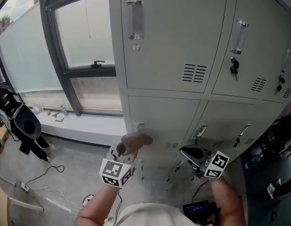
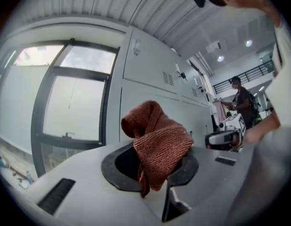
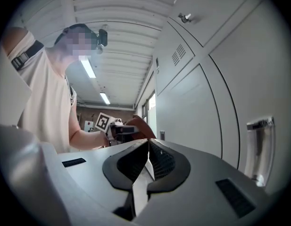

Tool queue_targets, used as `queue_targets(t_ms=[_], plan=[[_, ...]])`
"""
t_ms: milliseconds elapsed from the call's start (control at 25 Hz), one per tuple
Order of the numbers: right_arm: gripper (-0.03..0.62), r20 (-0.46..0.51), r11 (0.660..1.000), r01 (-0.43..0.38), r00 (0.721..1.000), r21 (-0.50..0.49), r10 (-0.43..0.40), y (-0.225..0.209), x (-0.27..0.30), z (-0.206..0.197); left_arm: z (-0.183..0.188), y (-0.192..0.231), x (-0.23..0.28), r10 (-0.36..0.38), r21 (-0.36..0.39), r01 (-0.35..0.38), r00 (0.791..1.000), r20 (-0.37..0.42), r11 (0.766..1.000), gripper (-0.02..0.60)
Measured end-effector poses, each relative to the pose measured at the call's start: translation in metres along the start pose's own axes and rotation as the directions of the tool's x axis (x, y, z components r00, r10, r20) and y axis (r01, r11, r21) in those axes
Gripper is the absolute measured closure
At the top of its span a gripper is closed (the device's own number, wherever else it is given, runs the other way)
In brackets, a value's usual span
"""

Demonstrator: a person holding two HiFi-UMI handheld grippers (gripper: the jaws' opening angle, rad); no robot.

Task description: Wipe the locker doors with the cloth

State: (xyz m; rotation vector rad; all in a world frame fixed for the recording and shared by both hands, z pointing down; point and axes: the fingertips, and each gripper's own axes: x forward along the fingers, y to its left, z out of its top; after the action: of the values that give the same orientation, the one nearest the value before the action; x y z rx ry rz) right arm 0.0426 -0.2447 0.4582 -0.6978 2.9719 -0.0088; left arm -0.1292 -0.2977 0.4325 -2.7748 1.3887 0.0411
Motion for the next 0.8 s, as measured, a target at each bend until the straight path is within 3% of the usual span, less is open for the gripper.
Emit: queue_targets(t_ms=[120, 240, 400, 600, 680, 800], plan=[[0.576, 0.013, 0.999, 0.012, 1.000, -0.042, -0.012, 0.010, 0.009, 0.017, 0.075, 0.034, 0.004, 0.047, 0.085, -0.057, 0.991, 0.122, 0.995, 0.509], [0.576, 0.011, 0.997, 0.005, 1.000, -0.071, -0.004, 0.014, 0.013, 0.023, 0.141, 0.067, 0.003, 0.150, 0.157, -0.191, 0.960, 0.237, 0.969, 0.509], [0.576, 0.024, 0.994, -0.031, 0.999, -0.106, 0.034, 0.022, 0.018, 0.037, 0.187, 0.093, 0.015, 0.296, 0.235, -0.382, 0.896, 0.332, 0.894, 0.509], [0.576, 0.020, 0.984, -0.081, 0.996, -0.160, 0.085, 0.027, 0.014, 0.059, 0.194, 0.085, 0.030, 0.419, 0.287, -0.565, 0.796, 0.437, 0.774, 0.509], [0.576, 0.025, 0.981, -0.089, 0.995, -0.172, 0.095, 0.024, 0.008, 0.067, 0.193, 0.067, 0.039, 0.413, 0.303, -0.575, 0.787, 0.458, 0.760, 0.509], [0.576, 0.032, 0.976, -0.102, 0.993, -0.190, 0.110, 0.022, -0.003, 0.078, 0.196, 0.023, 0.064, 0.347, 0.374, -0.536, 0.814, 0.466, 0.757, 0.509]])
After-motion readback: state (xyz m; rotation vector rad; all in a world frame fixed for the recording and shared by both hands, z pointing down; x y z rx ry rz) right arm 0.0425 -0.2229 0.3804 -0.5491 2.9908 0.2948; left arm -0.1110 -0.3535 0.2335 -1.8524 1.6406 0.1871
